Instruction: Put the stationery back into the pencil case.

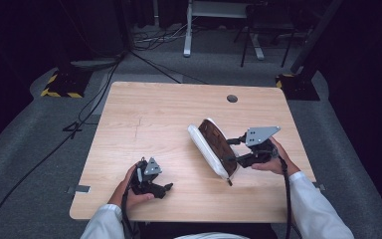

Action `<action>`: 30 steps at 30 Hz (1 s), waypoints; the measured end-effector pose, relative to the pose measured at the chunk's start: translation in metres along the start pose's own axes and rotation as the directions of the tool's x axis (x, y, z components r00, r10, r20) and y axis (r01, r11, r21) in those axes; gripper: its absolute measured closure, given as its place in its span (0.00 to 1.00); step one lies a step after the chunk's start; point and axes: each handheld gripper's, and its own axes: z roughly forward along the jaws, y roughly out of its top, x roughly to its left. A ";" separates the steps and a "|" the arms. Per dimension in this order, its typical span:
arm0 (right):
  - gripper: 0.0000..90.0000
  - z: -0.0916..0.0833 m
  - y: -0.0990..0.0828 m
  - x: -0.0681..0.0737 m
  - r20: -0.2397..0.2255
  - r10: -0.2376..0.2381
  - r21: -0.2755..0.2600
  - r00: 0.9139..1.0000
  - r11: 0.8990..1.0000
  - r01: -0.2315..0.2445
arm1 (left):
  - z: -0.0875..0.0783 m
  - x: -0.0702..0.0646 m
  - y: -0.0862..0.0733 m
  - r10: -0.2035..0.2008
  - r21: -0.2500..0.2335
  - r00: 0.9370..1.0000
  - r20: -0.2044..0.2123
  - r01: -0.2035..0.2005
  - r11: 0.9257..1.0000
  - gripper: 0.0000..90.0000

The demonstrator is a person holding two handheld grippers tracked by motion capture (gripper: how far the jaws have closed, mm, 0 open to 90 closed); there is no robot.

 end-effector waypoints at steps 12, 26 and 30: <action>0.44 -0.009 -0.001 0.001 0.040 0.001 -0.002 0.999 1.000 -0.001 | 0.000 0.000 0.000 -0.001 -0.001 1.000 0.000 0.001 1.000 0.17; 0.41 -0.036 -0.008 0.005 0.106 0.015 0.002 0.994 1.000 -0.015 | 0.000 0.000 0.000 -0.002 -0.001 1.000 0.000 0.002 1.000 0.17; 0.40 -0.043 -0.012 0.006 0.123 0.018 0.011 0.992 1.000 -0.020 | 0.000 0.000 0.000 -0.001 -0.001 1.000 0.000 0.001 1.000 0.17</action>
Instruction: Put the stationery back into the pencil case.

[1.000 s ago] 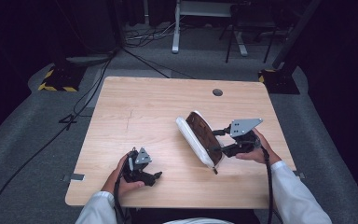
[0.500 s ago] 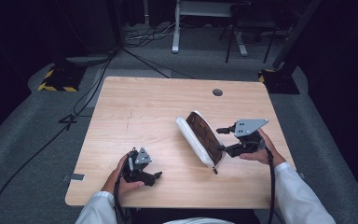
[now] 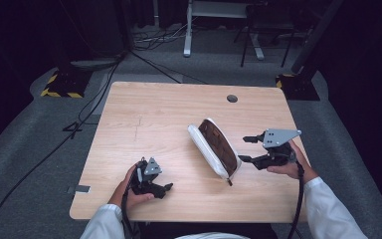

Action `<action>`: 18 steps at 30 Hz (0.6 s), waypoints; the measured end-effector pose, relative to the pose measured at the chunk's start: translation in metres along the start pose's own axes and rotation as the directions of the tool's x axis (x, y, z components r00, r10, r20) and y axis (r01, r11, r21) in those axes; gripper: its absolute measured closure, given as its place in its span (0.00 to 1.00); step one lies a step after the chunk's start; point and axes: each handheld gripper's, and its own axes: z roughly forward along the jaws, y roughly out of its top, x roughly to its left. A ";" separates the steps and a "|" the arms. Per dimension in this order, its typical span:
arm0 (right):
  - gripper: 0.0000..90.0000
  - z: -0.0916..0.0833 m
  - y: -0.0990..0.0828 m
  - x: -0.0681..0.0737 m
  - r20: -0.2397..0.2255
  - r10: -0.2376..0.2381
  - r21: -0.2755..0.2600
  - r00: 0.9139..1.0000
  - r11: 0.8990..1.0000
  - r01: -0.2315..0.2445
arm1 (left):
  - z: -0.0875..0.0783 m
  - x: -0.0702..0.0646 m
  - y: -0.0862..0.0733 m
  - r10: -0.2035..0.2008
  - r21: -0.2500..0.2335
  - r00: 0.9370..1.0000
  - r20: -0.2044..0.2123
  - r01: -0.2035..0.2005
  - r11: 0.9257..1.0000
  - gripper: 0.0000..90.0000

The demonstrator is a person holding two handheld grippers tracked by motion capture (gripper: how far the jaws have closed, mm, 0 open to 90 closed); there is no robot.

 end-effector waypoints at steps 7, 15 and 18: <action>0.38 -0.008 -0.008 0.003 0.026 0.006 0.019 1.000 1.000 -0.006 | 0.000 0.000 0.000 0.002 0.001 1.000 0.000 -0.002 1.000 0.17; 0.35 -0.017 -0.022 0.005 0.061 0.032 0.039 0.998 0.999 -0.034 | 0.000 0.000 0.000 0.001 0.001 1.000 -0.001 -0.001 1.000 0.17; 0.35 -0.019 -0.030 0.004 0.075 0.046 0.052 0.996 0.997 -0.050 | 0.000 0.000 0.000 0.000 0.000 1.000 0.000 0.000 1.000 0.17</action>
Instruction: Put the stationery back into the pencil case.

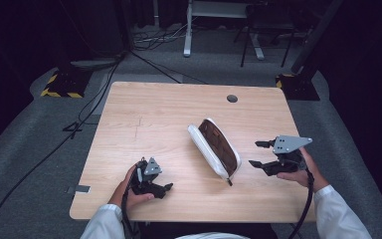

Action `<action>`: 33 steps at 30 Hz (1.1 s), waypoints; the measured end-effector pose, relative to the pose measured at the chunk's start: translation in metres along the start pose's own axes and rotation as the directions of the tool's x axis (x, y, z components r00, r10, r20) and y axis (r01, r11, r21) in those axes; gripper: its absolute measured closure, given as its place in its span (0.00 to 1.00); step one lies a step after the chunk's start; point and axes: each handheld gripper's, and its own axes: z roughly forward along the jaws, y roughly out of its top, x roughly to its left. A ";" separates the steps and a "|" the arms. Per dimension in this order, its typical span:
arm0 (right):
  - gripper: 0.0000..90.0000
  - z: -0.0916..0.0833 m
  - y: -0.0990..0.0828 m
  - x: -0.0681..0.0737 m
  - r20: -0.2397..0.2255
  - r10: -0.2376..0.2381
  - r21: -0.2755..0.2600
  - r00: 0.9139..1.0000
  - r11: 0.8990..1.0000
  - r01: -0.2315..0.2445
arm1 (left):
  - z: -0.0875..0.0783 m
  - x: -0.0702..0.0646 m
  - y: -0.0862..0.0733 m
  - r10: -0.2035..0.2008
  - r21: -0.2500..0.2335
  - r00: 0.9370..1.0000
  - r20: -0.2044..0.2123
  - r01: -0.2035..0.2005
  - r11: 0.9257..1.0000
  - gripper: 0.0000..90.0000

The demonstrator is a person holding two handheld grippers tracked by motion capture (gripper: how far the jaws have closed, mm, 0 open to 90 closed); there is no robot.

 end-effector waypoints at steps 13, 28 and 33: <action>0.35 -0.002 -0.031 -0.002 0.054 0.059 0.053 0.997 0.997 -0.062 | 0.000 0.000 0.000 0.000 0.000 1.000 -0.001 0.000 1.000 0.17; 0.34 -0.004 -0.077 0.003 0.129 0.139 0.123 0.982 0.980 -0.155 | -0.001 0.000 -0.001 -0.001 -0.001 1.000 -0.007 0.001 1.000 0.17; 0.33 -0.010 -0.098 0.007 0.154 0.182 0.125 0.971 0.971 -0.202 | -0.001 0.000 -0.001 0.000 0.001 1.000 -0.006 0.000 1.000 0.17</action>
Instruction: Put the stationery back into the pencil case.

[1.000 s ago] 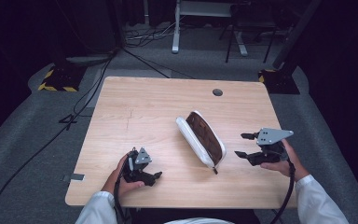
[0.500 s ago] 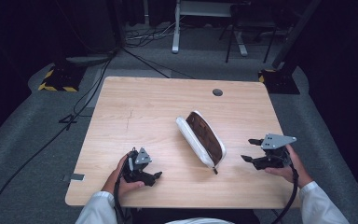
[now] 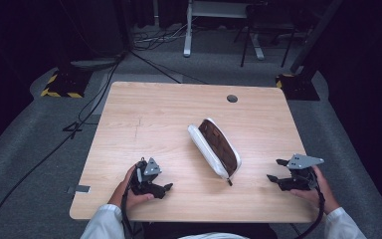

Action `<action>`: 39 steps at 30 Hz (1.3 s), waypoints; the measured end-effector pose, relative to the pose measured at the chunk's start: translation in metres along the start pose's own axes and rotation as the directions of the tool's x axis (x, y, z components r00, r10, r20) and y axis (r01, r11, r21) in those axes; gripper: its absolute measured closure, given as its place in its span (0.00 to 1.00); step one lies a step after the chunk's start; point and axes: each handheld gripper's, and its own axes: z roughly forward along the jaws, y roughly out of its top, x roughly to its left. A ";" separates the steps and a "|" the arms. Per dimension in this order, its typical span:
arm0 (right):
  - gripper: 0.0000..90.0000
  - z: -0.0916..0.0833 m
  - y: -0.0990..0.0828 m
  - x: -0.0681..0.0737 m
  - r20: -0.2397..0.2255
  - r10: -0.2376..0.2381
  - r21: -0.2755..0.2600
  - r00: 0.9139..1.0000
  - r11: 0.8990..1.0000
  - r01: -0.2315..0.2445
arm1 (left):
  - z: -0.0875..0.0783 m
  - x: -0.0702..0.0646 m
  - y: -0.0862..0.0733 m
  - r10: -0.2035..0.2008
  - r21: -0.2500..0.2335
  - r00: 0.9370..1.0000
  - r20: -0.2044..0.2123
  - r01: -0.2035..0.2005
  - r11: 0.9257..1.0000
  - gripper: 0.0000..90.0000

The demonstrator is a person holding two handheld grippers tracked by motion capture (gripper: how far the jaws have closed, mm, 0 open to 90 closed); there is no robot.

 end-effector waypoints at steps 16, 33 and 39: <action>0.31 -0.025 -0.067 -0.009 0.087 0.207 0.011 0.975 0.978 -0.208 | -0.001 0.000 0.000 0.002 0.001 1.000 -0.004 -0.002 1.000 0.17; 0.28 -0.031 -0.084 -0.013 0.104 0.299 -0.021 0.949 0.954 -0.299 | -0.001 -0.001 -0.001 -0.004 0.000 1.000 -0.009 0.004 1.000 0.17; 0.28 -0.031 -0.083 -0.012 0.109 0.305 -0.022 0.946 0.952 -0.304 | -0.001 -0.001 -0.001 -0.004 0.000 1.000 -0.009 0.004 1.000 0.17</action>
